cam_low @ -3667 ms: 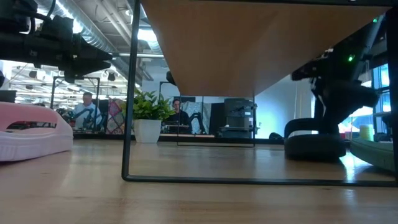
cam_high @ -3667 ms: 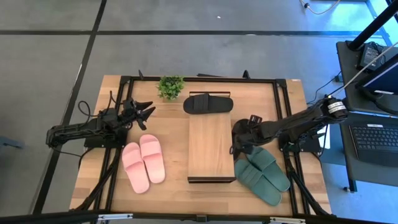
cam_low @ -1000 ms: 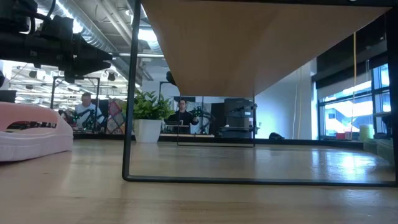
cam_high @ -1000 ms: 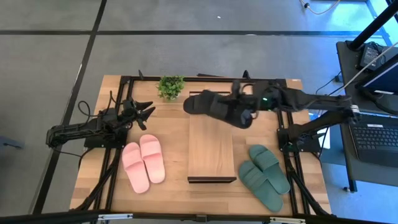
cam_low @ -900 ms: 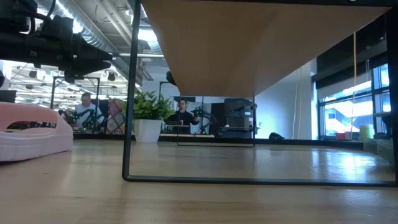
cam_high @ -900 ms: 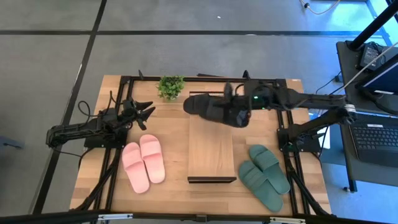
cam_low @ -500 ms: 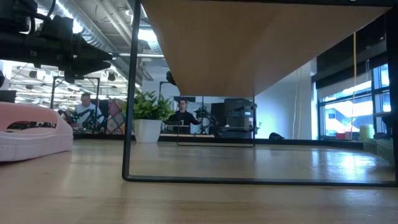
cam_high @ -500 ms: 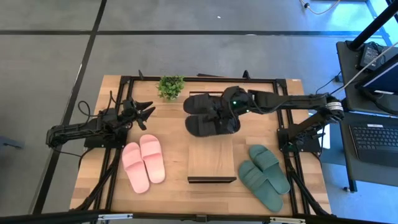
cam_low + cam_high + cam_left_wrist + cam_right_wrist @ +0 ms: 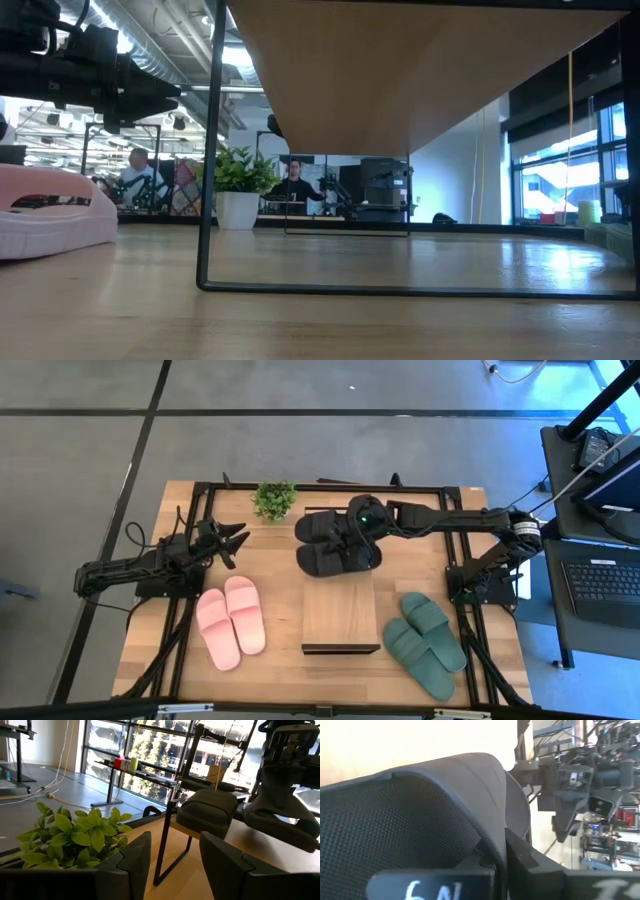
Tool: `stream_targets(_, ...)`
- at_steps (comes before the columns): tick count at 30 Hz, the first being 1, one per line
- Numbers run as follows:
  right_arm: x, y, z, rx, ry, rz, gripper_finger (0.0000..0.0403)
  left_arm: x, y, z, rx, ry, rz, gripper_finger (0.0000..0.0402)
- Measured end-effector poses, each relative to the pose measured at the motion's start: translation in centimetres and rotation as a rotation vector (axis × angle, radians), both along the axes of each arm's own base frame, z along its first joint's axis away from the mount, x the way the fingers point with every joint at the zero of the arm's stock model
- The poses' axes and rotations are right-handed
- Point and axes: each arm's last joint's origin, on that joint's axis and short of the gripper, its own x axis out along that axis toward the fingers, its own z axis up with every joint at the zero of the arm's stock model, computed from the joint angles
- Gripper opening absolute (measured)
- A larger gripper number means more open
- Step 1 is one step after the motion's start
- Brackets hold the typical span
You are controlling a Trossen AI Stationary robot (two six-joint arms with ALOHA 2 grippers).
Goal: Pick and place slides into the shelf
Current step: Put the black slide on the shelf
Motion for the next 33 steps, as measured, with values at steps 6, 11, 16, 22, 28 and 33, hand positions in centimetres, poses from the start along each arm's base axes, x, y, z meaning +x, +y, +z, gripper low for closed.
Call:
stream_targets(6, 0.6, -0.3, -0.8, 0.027, 0.016, -0.001, 0.0015, 0.0, 0.0, 0.0, 0.000, 0.000, 0.001, 0.0162)
stream_targets(11, 1.2, -1.0, -2.0, 0.032, 0.043, -0.023, 0.0015, 0.0, 0.0, 0.0, 0.000, 0.000, -0.001, 0.0162)
stream_targets(16, 1.2, -1.5, -2.1, 0.034, 0.045, -0.036, 0.0014, 0.0, 0.0, 0.0, 0.000, 0.000, -0.001, 0.0162)
stream_targets(22, 1.1, -1.9, -1.9, -0.001, 0.033, -0.088, 0.0016, 0.0, 0.0, 0.0, 0.000, 0.000, -0.001, 0.0162)
stream_targets(28, 1.1, -1.9, -1.9, -0.006, 0.032, -0.097, 0.0020, 0.0, 0.0, 0.0, 0.001, 0.000, -0.001, 0.0162)
stream_targets(33, 1.2, -1.9, -1.8, 0.011, 0.033, -0.114, 0.0037, 0.0, 0.0, 0.0, 0.001, 0.001, 0.000, 0.0162)
